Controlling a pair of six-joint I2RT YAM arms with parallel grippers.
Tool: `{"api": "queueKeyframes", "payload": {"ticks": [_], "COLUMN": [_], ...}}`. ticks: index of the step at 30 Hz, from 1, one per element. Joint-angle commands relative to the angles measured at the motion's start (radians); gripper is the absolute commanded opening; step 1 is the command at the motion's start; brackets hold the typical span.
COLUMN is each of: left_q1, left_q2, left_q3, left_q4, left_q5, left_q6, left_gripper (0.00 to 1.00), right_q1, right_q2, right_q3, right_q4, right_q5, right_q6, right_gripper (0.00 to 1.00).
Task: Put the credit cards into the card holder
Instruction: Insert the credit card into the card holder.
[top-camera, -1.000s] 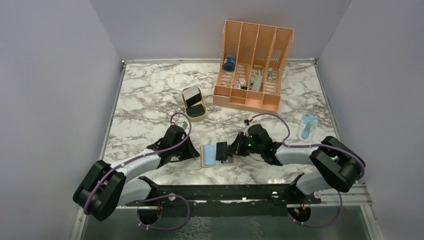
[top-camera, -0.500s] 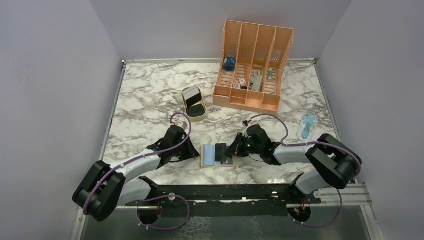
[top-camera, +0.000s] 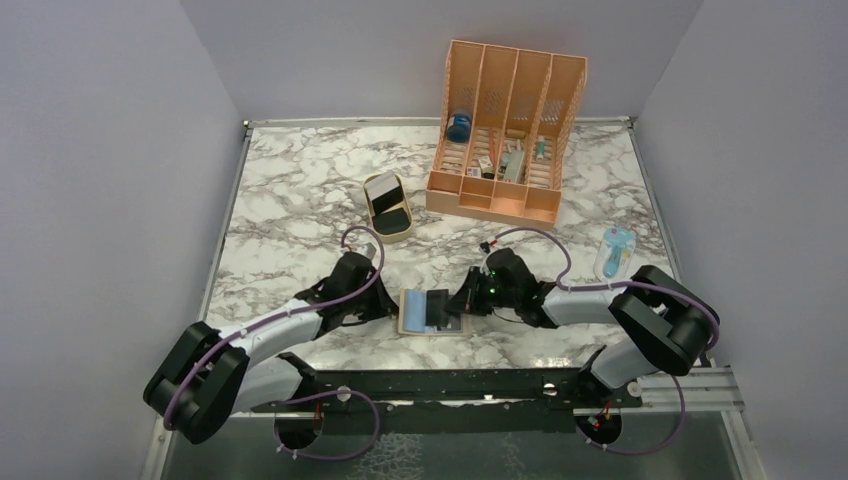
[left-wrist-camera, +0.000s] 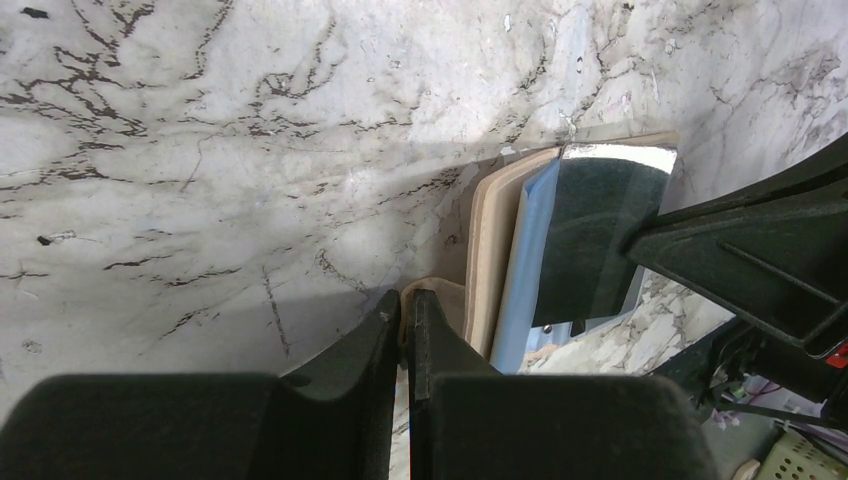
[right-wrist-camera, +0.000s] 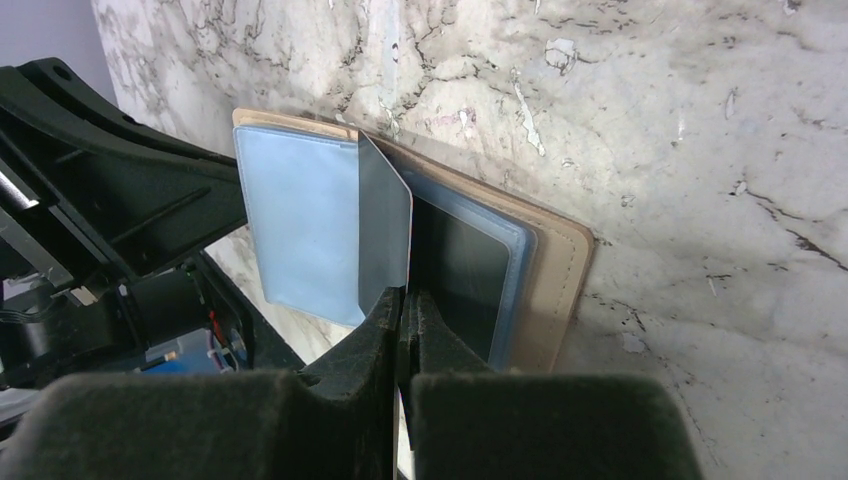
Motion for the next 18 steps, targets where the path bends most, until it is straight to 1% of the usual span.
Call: {"api": "queueKeyframes", "payload": {"ticks": [1, 2, 4, 5, 7, 10, 14, 16, 18], "left_q1": [-0.01, -0.011, -0.011, -0.012, -0.022, -0.035, -0.043, -0.045, -0.044], "left_q2": [0.023, 0.017, -0.01, -0.031, -0.082, -0.146, -0.17, -0.149, -0.091], "left_q3": [0.012, 0.027, 0.066, 0.081, 0.113, 0.147, 0.14, 0.115, 0.101], "left_q4": [-0.113, -0.134, -0.181, -0.212, -0.253, -0.287, -0.216, -0.149, -0.11], "left_q5": [-0.089, -0.098, -0.12, -0.131, -0.154, -0.152, -0.033, 0.027, 0.055], "left_q6": [0.038, 0.041, 0.048, 0.051, 0.06, 0.064, 0.047, 0.047, 0.067], "left_gripper": [0.0, 0.07, 0.27, 0.33, 0.39, 0.44, 0.46, 0.41, 0.31], "right_q1": [0.014, 0.015, 0.015, 0.015, 0.015, 0.016, 0.017, 0.017, 0.018], "right_q2": [0.007, 0.008, 0.007, 0.004, 0.0, 0.005, 0.008, 0.012, 0.024], "right_q3": [-0.006, -0.004, -0.002, -0.003, -0.009, -0.007, -0.021, -0.025, -0.023], "right_q4": [-0.05, -0.053, -0.06, -0.064, -0.064, -0.074, -0.061, -0.04, -0.03], "right_q5": [0.004, 0.006, 0.009, 0.011, 0.013, 0.005, 0.01, 0.01, 0.004], "right_q6": [0.01, 0.008, 0.003, 0.001, -0.003, -0.018, -0.009, -0.004, -0.003], "right_gripper": [0.01, 0.01, 0.01, 0.01, 0.01, 0.01, 0.01, 0.01, 0.01]}}
